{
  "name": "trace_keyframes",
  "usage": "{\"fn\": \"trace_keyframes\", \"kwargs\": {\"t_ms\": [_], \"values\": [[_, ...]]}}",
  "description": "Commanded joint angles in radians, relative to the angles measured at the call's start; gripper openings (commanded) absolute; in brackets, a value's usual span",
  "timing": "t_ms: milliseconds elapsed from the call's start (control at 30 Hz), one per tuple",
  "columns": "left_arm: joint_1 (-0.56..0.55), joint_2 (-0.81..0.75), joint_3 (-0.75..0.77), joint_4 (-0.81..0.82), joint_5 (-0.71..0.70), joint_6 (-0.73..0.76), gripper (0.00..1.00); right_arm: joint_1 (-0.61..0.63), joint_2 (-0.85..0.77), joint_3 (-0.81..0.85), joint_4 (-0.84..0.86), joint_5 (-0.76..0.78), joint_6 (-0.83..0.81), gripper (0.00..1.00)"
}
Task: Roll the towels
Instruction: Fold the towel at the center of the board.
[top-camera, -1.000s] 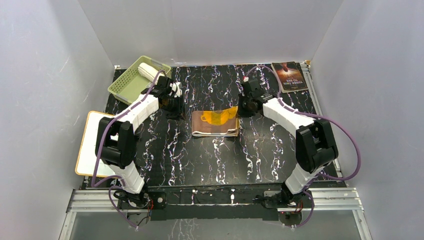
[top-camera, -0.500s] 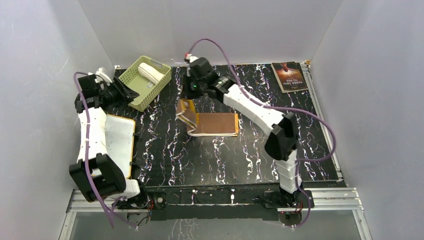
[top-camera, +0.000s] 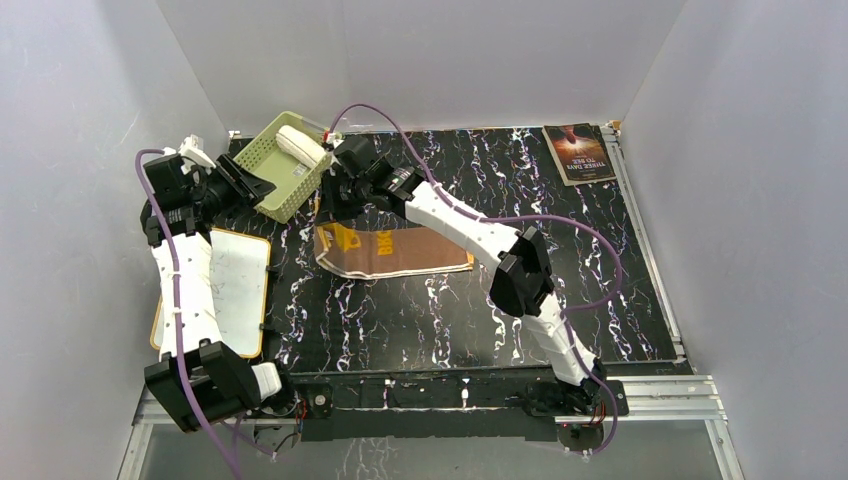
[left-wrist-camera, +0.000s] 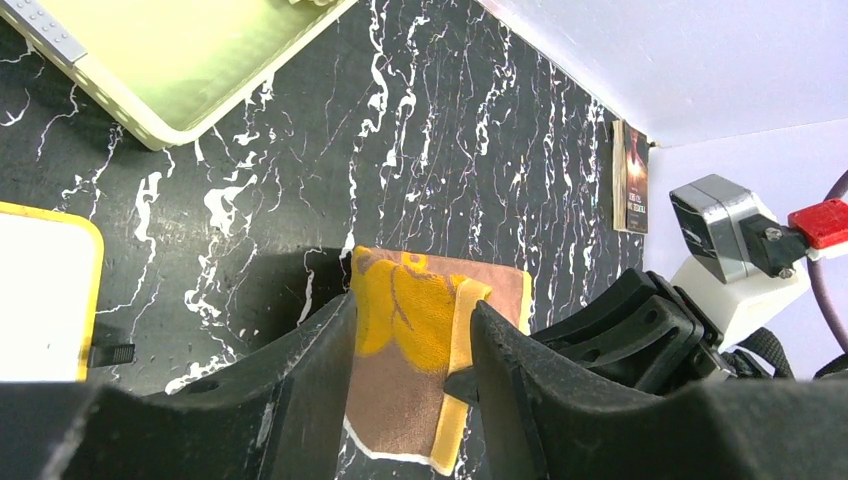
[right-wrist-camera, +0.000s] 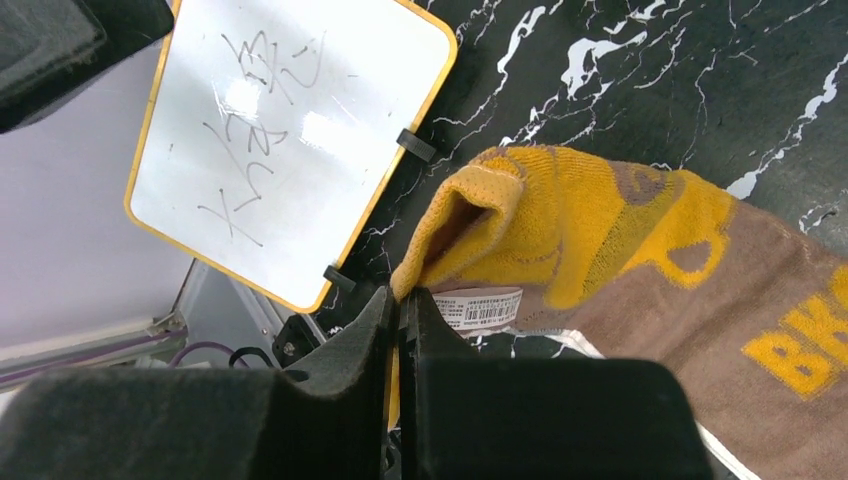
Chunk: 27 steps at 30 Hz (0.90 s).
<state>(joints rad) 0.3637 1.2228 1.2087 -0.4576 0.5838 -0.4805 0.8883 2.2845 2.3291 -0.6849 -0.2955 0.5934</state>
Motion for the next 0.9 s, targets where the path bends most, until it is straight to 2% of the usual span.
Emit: {"fn": "trace_keyframes", "kwargs": {"t_ms": [0,300,667,867], "values": [[0.004,-0.001,-0.014,-0.015,0.025,-0.010,0.45,-0.015,-0.059,-0.012,0.066,-0.013,0.005,0.00],[0.005,0.040,-0.014,-0.004,0.095,-0.016,0.45,-0.111,-0.226,-0.304,0.140,-0.046,-0.037,0.00],[0.004,0.048,-0.034,0.008,0.059,-0.036,0.43,-0.247,-0.462,-0.695,0.220,-0.069,-0.103,0.00],[0.004,0.069,-0.026,-0.017,0.056,-0.014,0.43,-0.301,-0.552,-0.882,0.232,-0.027,-0.168,0.00]]}}
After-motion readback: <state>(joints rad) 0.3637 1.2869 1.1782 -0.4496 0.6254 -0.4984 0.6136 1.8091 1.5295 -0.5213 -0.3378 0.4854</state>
